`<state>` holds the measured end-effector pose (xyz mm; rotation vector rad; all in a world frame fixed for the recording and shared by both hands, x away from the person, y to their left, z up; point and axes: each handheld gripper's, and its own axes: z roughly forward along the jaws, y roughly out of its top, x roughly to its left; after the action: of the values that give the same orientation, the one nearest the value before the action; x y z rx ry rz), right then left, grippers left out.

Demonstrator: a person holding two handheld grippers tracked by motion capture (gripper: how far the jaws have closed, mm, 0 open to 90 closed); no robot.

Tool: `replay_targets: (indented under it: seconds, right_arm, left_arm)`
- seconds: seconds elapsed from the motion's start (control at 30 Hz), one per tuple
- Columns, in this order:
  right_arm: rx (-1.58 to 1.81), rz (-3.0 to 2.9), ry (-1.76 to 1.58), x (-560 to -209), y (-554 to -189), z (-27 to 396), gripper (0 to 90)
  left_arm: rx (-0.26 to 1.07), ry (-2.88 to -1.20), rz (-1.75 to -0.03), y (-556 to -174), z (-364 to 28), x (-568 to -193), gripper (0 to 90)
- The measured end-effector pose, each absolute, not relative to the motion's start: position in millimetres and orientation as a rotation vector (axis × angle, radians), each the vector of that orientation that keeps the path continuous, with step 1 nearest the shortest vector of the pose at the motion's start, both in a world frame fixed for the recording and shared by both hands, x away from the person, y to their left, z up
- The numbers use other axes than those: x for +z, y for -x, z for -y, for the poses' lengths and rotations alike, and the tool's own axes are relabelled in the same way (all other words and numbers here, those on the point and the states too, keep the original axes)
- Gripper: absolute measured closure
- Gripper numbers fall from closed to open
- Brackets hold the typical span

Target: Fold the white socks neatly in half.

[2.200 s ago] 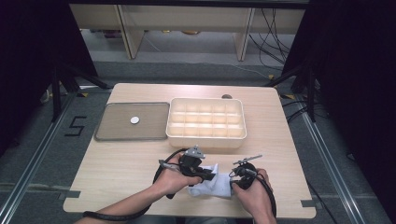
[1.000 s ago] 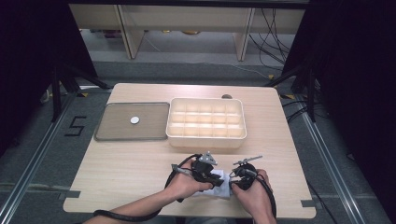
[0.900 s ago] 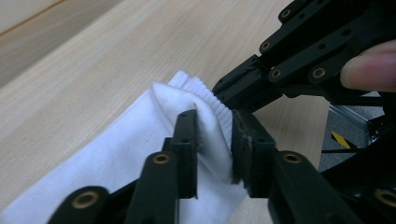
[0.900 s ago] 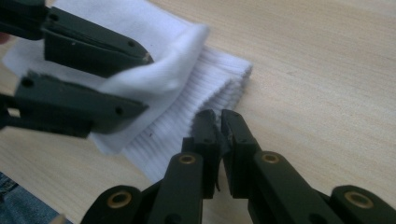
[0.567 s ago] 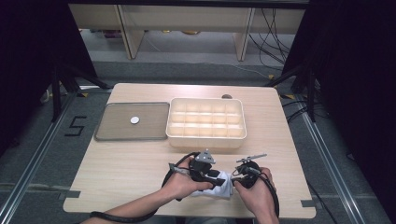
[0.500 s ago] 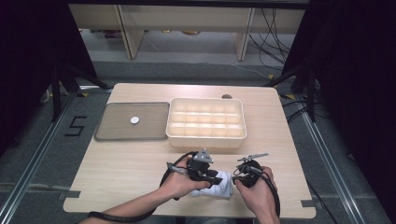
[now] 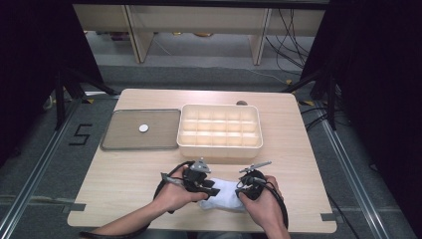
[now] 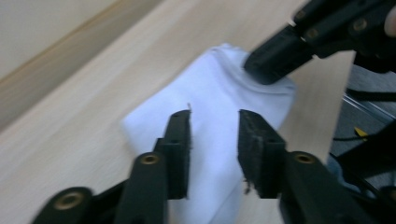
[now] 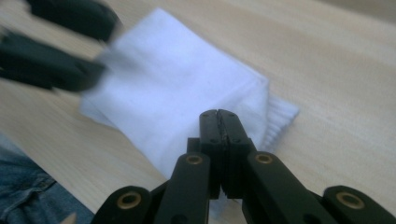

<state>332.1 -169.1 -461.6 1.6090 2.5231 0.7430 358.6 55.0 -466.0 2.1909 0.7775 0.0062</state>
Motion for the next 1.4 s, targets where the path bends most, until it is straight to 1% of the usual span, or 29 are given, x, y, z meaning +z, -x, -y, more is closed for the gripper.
replay_targets:
  seconds: [0.03,0.1,0.17,0.27,0.4,0.57,0.63,0.67,0.7,0.77,0.8,0.83,0.9,1.2,1.4]
  right_arm:
    - [0.738,-2.516,-1.618,-466,-333,170,89.6]
    - [0.757,-2.527,-1.621,-468,-332,172,89.6]
    - [0.756,-2.524,-1.63,-469,-332,172,89.6]
    - [0.753,-2.524,-1.625,-469,-332,172,89.5]
    - [0.754,-2.525,-1.632,-469,-331,171,89.3]
    - [0.761,-2.523,-1.616,-471,-331,173,89.1]
    - [0.769,-2.523,-1.612,-471,-331,173,88.9]
    - [0.761,-2.518,-1.633,-470,-331,172,88.8]
    - [0.762,-2.522,-1.61,-471,-331,173,88.7]
    - [0.757,-2.521,-1.612,-472,-330,173,88.3]
    - [0.737,-2.501,-1.666,-471,-330,170,88.0]
    - [0.755,-2.518,-1.62,-472,-330,173,87.6]
    - [0.767,-2.513,-1.623,-470,-330,172,87.2]
    - [0.801,-2.508,-1.561,-456,-328,162,88.9]
    - [0.742,-2.566,-1.585,-469,-332,152,89.3]
  left_arm:
    - [-0.005,-2.185,-0.834,-358,-59,-466,56.4]
    - [0.013,-2.179,-0.853,-365,-67,-469,52.7]
    - [-0.03,-2.165,-0.906,-368,-71,-473,50.2]
    - [-0.105,-2.18,-0.954,-371,-74,-483,49.1]
    - [-0.187,-2.187,-1.003,-371,-73,-491,50.0]
    - [-0.277,-2.15,-1.027,-370,-66,-495,55.3]
    - [-0.287,-2.2,-1.008,-372,-66,-495,58.4]
    - [-0.293,-2.169,-1.031,-371,-63,-496,61.1]
    - [-0.32,-2.175,-1.029,-372,-64,-498,63.4]
    - [-0.34,-2.133,-1.059,-371,-60,-499,70.8]
    - [-0.341,-2.127,-1.066,-371,-59,-499,74.0]
    - [-0.347,-2.124,-1.063,-371,-59,-499,77.7]
    - [-0.359,-2.121,-1.059,-372,-58,-499,81.0]
    - [-0.355,-2.101,-1.033,-369,-60,-491,82.5]
    - [-0.353,-2.097,-1.024,-368,-63,-488,82.3]
